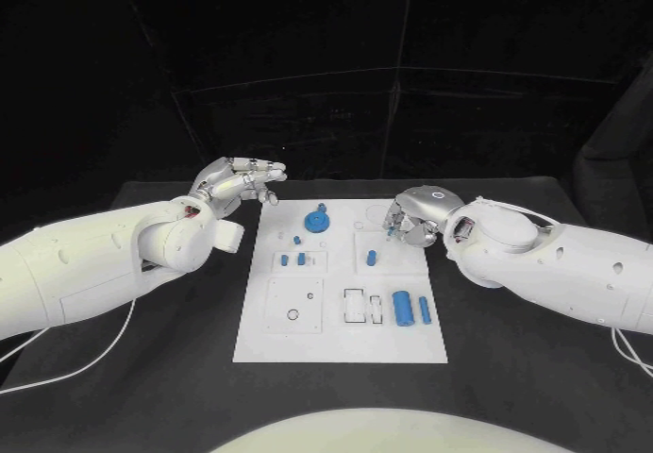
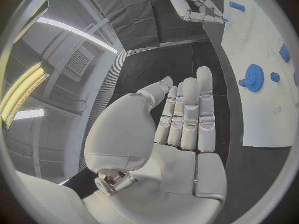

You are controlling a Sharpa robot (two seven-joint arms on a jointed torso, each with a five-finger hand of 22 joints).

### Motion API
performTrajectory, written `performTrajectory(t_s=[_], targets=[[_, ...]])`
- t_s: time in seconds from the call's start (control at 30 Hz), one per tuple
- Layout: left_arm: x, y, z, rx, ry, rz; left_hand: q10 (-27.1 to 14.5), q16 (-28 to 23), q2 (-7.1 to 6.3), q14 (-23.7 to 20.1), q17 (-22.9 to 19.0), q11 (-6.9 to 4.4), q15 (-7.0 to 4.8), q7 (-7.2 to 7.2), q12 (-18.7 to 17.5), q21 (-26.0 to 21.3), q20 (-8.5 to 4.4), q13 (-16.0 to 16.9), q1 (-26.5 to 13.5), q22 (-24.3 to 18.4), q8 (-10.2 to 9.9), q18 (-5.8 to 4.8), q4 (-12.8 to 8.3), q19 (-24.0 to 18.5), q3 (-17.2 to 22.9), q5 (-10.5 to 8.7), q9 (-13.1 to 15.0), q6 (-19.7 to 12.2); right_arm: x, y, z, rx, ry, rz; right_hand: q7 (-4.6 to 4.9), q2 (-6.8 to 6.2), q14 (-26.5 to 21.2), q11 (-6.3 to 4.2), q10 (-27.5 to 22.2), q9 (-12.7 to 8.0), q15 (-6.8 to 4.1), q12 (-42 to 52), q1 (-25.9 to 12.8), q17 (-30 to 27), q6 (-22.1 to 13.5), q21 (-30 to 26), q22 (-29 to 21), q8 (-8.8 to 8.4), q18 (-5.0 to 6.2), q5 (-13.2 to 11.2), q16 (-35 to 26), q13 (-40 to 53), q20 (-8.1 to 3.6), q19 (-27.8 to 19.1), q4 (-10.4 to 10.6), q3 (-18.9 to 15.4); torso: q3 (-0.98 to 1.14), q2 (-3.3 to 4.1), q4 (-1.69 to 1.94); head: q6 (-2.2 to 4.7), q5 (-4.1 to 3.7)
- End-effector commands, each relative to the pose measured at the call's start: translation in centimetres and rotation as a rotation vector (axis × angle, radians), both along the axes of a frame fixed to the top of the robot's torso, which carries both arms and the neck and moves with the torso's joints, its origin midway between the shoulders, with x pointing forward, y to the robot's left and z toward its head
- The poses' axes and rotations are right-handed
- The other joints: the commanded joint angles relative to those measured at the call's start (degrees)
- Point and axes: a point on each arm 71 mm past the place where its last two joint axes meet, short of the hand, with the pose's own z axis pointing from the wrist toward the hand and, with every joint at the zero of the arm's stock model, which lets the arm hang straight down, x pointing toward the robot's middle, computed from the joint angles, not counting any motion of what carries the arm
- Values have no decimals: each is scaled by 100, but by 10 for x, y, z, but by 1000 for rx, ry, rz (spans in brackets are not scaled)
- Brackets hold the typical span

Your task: Assemble the parts on the task board

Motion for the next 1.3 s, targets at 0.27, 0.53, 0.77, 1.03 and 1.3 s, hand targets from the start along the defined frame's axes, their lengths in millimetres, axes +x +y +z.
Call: performTrajectory(t_s=[0.27,0.53,0.77,1.03,1.3], targets=[[1,-2,1,-12,-4,-11,-32,-19,-11,-31,-13,42,7,41,32,-36,6,-6,68,-10,-35,32,-50,-12,-4,-14,-9,-27,-34,38,21,141,3,112,2,-46,207,10,64,1,-47,-47,15,16,28,42,16,-3,6,21,23,-2,-24,9,-60,30,-10,0,15,0,106],[1,-7,2,-18,-13,-18,-31,-19,-10,-32,-18,41,7,41,36,-38,6,-5,78,-12,-35,32,-57,-10,-4,-14,-8,-27,-44,76,22,168,35,204,6,-52,207,13,69,-4,-48,-63,20,12,26,39,8,-12,7,44,24,-2,-29,6,-72,42,-13,15,25,-49,350],[1,-11,3,-23,-17,-27,-30,-19,-10,-32,-19,42,8,42,37,-39,7,-5,77,-13,-34,32,-57,-10,-6,-14,-8,-26,-49,103,9,165,80,259,10,-49,206,16,70,-7,-47,-75,23,9,24,38,6,-20,8,61,24,-3,-32,4,-78,51,-13,8,0,-109,528],[1,-14,2,-25,-13,-35,-29,-18,-16,-33,-25,46,11,46,41,-43,9,-3,67,-16,-35,30,-54,-8,-18,-15,-8,-28,-59,125,-14,149,139,302,16,-49,205,19,67,-9,-45,-84,19,-2,19,31,-7,-25,10,68,19,-4,-33,-1,-78,53,-5,11,1,-181,607],[1,-16,2,-27,-12,-39,-33,-18,-20,-35,-29,48,13,50,41,-46,10,-4,61,-19,-37,30,-52,-8,-26,-15,-8,-32,-63,133,-24,125,168,320,19,-51,204,23,63,-11,-43,-93,15,-5,14,30,-11,-31,10,72,19,-5,-33,-3,-79,53,-4,8,1,-226,652]])
